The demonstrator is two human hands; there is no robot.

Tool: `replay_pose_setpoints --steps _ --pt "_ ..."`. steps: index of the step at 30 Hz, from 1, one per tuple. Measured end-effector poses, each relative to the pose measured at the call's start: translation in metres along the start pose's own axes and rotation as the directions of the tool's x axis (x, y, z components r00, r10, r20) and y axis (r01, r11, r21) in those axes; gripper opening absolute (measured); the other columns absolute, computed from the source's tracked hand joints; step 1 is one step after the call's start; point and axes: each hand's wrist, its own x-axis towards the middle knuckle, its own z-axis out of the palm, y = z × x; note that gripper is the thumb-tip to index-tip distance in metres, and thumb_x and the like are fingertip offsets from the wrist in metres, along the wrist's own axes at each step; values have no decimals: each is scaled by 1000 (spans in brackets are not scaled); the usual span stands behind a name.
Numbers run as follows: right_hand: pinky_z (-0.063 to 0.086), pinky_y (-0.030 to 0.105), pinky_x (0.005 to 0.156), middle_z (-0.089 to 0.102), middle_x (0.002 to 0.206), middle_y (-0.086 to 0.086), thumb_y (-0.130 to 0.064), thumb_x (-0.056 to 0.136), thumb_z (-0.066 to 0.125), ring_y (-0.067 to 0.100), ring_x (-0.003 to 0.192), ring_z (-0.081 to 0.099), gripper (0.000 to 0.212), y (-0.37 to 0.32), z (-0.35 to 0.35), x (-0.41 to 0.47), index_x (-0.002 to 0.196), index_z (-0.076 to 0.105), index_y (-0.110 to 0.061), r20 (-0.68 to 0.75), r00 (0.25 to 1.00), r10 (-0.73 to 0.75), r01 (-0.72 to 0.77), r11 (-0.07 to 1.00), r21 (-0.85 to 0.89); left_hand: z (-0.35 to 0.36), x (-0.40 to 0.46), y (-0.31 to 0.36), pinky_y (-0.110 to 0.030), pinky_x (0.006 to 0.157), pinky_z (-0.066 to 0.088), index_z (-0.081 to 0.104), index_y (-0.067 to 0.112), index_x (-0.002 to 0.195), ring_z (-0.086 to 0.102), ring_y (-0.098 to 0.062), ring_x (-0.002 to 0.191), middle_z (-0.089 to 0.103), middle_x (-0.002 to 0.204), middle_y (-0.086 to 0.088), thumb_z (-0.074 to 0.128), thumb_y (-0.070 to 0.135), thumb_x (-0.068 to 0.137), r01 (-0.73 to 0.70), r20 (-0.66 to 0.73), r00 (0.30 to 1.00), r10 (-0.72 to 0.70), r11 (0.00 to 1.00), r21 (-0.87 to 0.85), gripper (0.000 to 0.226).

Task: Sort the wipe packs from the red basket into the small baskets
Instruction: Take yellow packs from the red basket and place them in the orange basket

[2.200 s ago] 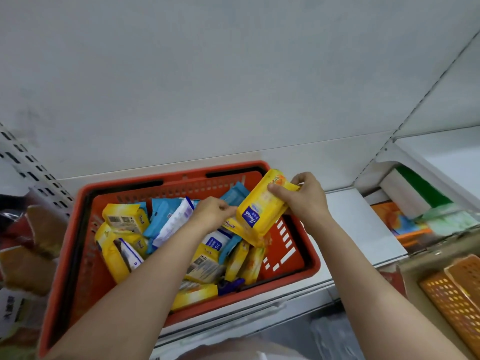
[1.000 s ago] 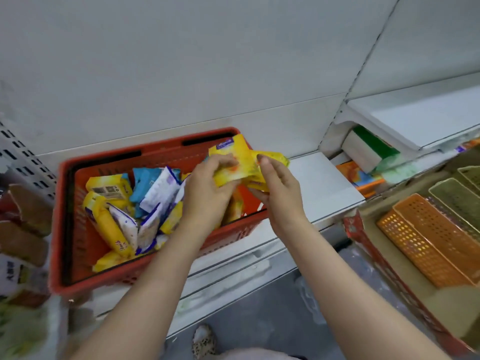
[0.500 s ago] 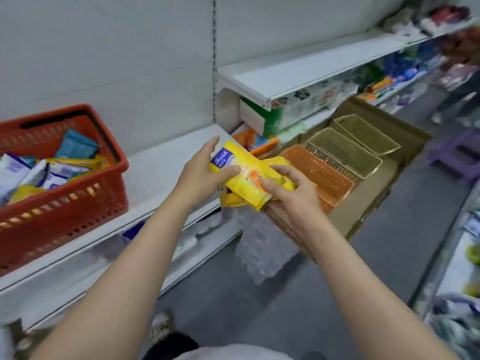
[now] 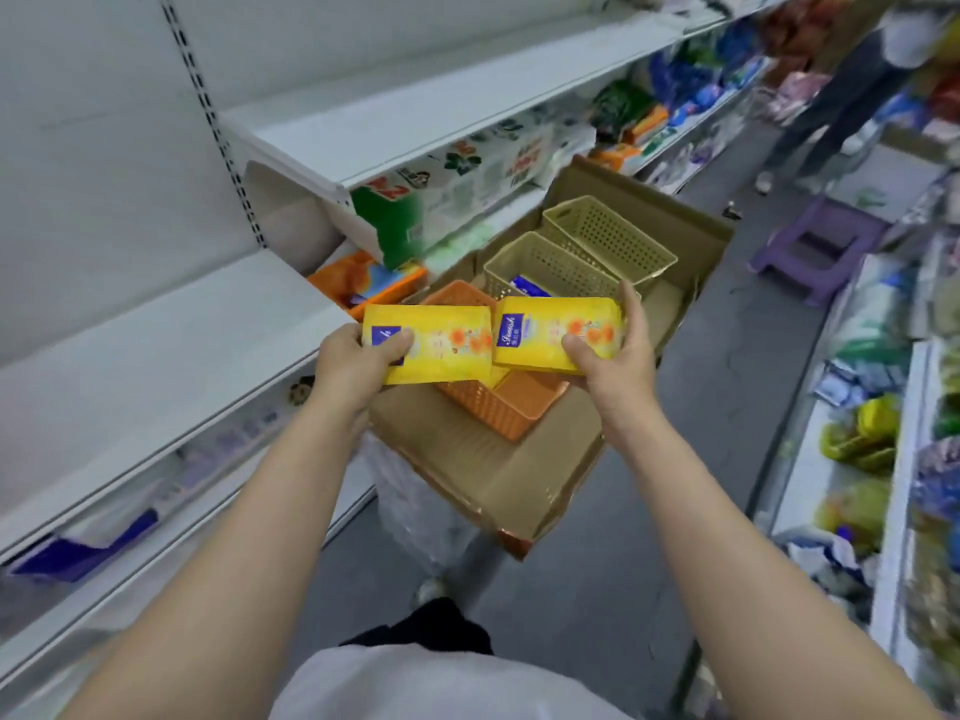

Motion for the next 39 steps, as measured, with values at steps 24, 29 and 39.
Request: replay_pose_setpoints --steps 24,29,39 --pt "34 24 83 57 121 -2 -23 78 76 13 97 46 68 157 44 230 138 45 -24 535 424 731 178 512 -841 121 76 -50 -50 92 55 64 18 108 70 -26 98 72 107 -9 74 21 87 210 -515 758 -400 897 -388 23" --pt "43 31 91 53 135 5 -20 82 75 25 118 53 67 170 46 232 140 42 -24 574 300 762 274 507 -817 145 67 -65 -43 88 56 64 14 110 69 -25 95 72 111 -13 73 20 87 177 -592 679 -434 879 -442 25" --pt "42 42 106 38 144 13 -39 90 67 33 133 40 56 182 45 209 138 46 -20 760 332 559 895 68 -441 159 58 -75 -36 86 57 61 10 118 70 -23 99 71 111 -10 74 23 87 178 -606 649 -460 866 -467 36"
